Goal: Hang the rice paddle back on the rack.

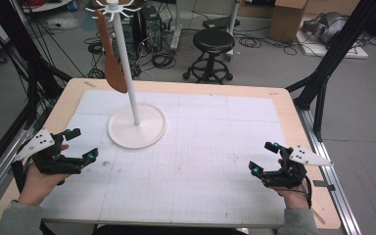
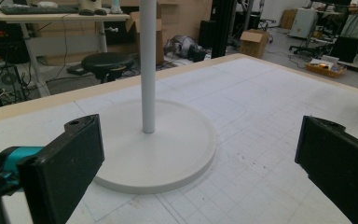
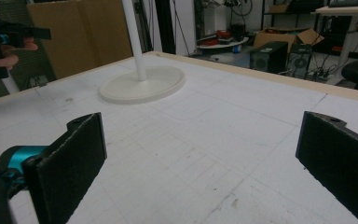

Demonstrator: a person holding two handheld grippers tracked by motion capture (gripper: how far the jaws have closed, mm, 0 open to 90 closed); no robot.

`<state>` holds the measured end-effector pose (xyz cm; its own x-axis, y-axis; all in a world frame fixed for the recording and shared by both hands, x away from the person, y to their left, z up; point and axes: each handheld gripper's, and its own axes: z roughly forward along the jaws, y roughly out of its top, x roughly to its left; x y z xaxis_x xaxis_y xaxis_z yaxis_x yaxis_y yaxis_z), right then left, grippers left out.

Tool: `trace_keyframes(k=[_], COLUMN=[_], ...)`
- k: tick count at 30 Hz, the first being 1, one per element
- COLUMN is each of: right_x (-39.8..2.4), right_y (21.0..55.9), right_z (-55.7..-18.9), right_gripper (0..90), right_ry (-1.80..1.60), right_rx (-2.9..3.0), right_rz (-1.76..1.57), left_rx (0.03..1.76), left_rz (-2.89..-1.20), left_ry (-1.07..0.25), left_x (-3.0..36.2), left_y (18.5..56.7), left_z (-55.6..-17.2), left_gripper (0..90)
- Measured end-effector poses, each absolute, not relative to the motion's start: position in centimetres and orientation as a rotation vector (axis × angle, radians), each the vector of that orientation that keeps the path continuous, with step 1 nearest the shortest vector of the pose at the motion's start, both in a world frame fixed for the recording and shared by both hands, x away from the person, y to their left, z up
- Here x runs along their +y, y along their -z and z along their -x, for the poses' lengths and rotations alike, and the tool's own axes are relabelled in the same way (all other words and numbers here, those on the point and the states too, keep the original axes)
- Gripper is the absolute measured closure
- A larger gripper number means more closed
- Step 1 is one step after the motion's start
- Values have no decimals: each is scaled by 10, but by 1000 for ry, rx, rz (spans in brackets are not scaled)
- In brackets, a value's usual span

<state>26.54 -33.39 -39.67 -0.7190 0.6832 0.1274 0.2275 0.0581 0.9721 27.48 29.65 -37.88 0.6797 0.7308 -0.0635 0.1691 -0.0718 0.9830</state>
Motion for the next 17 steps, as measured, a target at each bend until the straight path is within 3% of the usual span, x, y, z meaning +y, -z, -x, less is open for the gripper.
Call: trace_keyframes(k=[17], right_x=[-333], right_y=[399], right_z=[-265], right_gripper=[0], right_ry=[-1685], right_rx=[1975], right_rz=[-911], left_rx=[758], left_rz=[-1618], left_ry=[-531], left_x=[299], left_y=[387], left_z=[-273], left_gripper=[17])
